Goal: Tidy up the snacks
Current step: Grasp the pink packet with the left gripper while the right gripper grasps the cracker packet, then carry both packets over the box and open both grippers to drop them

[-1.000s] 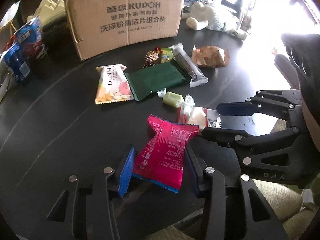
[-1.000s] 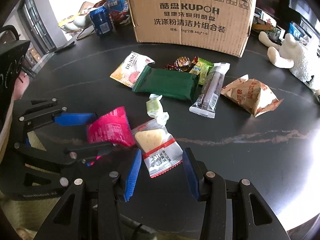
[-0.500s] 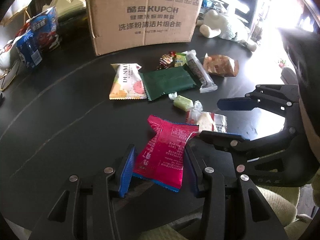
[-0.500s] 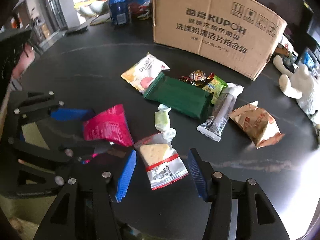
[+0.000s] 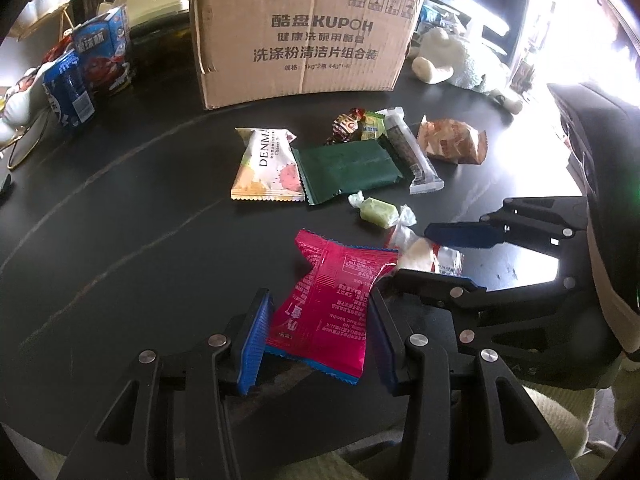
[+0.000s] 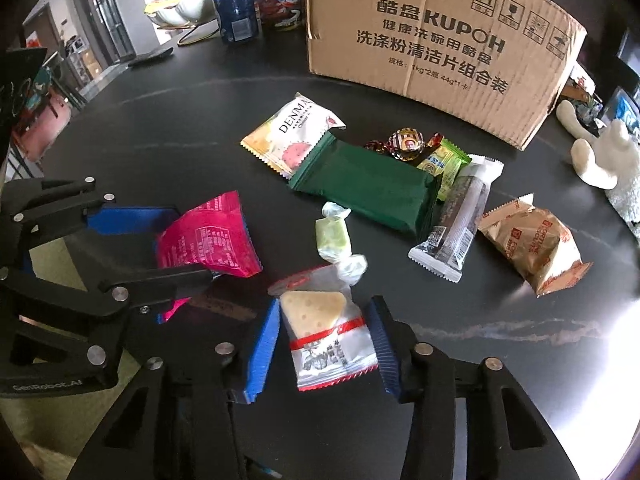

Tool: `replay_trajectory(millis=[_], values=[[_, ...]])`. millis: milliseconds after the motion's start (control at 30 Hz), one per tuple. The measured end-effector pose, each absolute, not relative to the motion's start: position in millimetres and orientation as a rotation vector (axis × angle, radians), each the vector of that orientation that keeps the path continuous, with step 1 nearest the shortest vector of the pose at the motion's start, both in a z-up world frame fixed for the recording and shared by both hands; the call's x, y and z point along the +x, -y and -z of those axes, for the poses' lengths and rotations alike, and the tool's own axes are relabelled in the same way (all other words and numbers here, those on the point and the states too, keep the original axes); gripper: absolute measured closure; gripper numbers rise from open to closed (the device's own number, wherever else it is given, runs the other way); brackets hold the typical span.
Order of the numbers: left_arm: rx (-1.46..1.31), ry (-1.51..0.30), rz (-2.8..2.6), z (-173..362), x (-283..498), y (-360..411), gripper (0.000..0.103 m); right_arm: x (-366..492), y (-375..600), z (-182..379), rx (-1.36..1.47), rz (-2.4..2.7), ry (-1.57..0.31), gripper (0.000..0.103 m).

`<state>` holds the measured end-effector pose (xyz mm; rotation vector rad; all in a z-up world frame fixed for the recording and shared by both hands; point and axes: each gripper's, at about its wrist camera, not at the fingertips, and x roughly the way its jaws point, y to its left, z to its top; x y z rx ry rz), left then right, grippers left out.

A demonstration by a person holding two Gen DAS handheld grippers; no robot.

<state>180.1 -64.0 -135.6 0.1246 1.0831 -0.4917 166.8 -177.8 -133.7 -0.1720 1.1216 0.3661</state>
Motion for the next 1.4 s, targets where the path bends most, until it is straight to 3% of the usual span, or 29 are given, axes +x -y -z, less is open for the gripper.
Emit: replay_trajectory(millis=[633,1400], values=[[0.106,-0.985,0.481,99,170,67,0.057,141,198,92,-0.058,-0.279,-0.99,0.064],[0.089,-0.713,0.428,-15,234,75,0.057,196,230,-19,0.066,-0.149,-0.67,0.064]])
